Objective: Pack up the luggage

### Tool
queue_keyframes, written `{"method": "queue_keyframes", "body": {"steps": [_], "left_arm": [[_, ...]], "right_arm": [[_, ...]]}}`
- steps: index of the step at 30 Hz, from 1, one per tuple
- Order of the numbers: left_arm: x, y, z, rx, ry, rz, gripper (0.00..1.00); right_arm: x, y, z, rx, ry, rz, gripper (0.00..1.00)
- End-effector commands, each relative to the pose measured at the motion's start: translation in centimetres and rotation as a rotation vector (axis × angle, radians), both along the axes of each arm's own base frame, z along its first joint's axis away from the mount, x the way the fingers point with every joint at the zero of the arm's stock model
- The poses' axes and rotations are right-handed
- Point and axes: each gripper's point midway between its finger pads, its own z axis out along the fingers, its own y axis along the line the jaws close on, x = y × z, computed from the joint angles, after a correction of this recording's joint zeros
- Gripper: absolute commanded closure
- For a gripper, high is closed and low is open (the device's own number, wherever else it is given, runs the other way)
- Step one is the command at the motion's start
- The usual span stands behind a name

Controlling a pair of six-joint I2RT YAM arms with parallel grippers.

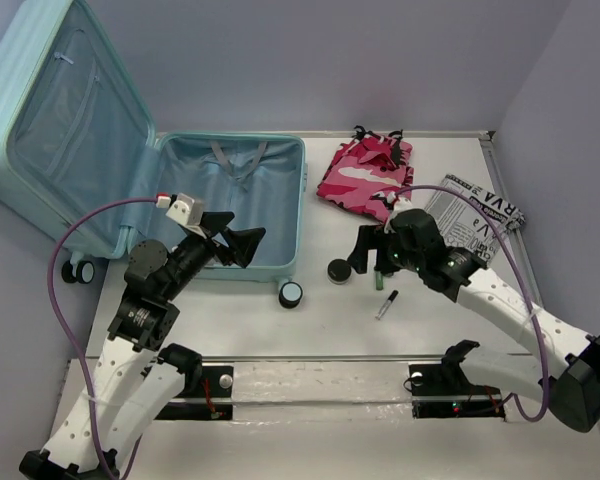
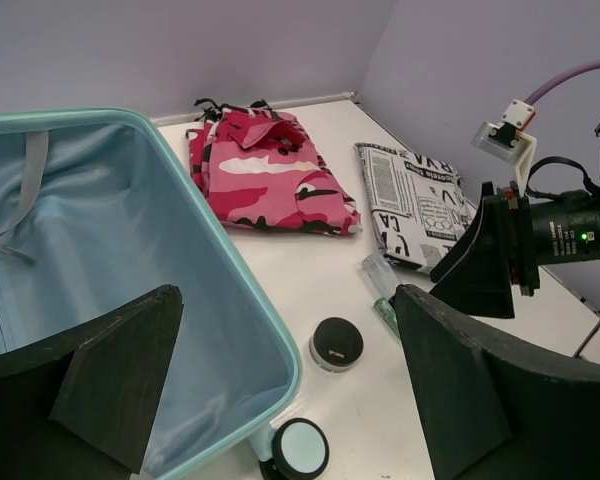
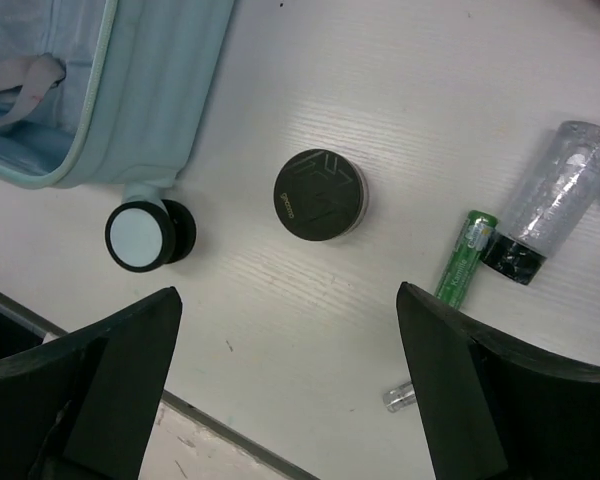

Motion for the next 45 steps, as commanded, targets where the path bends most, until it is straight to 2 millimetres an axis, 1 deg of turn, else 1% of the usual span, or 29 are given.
{"method": "queue_keyframes", "body": {"steps": [1,2,5,7,8,11,12,13,15,18,19,20,23,25,26,29,30,34,36,38,39,45], "left_arm": [[-0.3,0.2,1.3,-0.009,-0.063,-0.001,0.01],[-0.4,0.3,1.4,-0.009,-0.066,0.003,0.01],[-0.4,0.3,1.2,-0.007,-0.066,0.000,0.01],[-0.4,0.3,1.3,-0.007,-0.066,0.003,0.01],[-0.4,0.4,1.2,-0.005,-0.066,0.003,0.01],[-0.5,0.4,1.4,-0.008,-0.071,0.004,0.01],[-0.5,0.5,1.4,-0.011,-0.071,0.007,0.01],[-0.6,0.5,1.5,-0.010,-0.075,0.006,0.01],[-0.6,0.6,1.6,-0.012,-0.079,0.014,0.01],[-0.7,0.7,1.6,-0.013,-0.082,0.015,0.01],[-0.7,0.7,1.7,-0.014,-0.083,0.015,0.01],[-0.8,0.7,1.7,-0.016,-0.084,0.012,0.01],[-0.9,0.7,1.7,-0.016,-0.085,0.014,0.01],[-0.9,0.7,1.8,-0.018,-0.087,0.012,0.01],[-0.9,0.7,1.8,-0.017,-0.088,0.011,0.01],[-1.0,0.7,1.8,-0.018,-0.091,0.009,0.01],[-1.0,0.7,1.8,-0.019,-0.090,0.007,0.01],[-1.1,0.7,2.1,-0.022,-0.097,0.007,0.01],[-1.1,0.7,1.9,-0.021,-0.092,0.004,0.01],[-1.1,0.7,1.9,-0.023,-0.093,0.004,0.01],[-1.2,0.6,2.0,-0.025,-0.093,0.002,0.01],[-1.3,0.5,2.1,-0.030,-0.097,-0.009,0.01]], "right_arm": [[1.5,0.5,1.8,-0.044,-0.071,-0.023,0.06],[1.6,0.7,1.2,-0.064,-0.062,-0.020,0.06],[2.0,0.9,0.4,-0.106,-0.051,-0.021,0.05],[1.8,1.5,0.0,-0.133,-0.049,-0.009,0.05],[2.0,1.6,-0.2,-0.144,-0.047,-0.011,0.05],[2.4,2.1,-1.9,-0.204,-0.019,-0.005,0.05],[2.3,2.4,-1.7,-0.204,-0.026,0.002,0.05],[2.5,2.5,-2.5,-0.226,-0.007,0.001,0.05],[2.7,3.1,-3.5,-0.262,0.006,0.013,0.05],[3.0,3.7,-4.6,-0.296,0.023,0.023,0.05],[3.1,4.3,-4.7,-0.303,0.020,0.034,0.05],[3.3,4.4,-5.6,-0.325,0.040,0.037,0.04],[3.9,4.3,-7.0,-0.367,0.059,0.012,0.04],[4.0,4.2,-7.9,-0.387,0.074,0.009,0.04],[4.0,4.4,-8.8,-0.398,0.096,0.015,0.04],[3.9,5.0,-9.9,-0.395,0.121,0.029,0.04],[3.8,5.0,-10.7,-0.405,0.137,0.033,0.05],[4.0,5.6,-11.9,-0.402,0.152,0.047,0.08],[4.3,5.9,-12.1,-0.395,0.147,0.045,0.10],[4.6,6.2,-12.3,-0.388,0.142,0.041,0.16],[4.7,6.3,-12.4,-0.389,0.141,0.040,0.20],[5.2,6.4,-13.4,-0.408,0.143,0.029,0.23]]}}
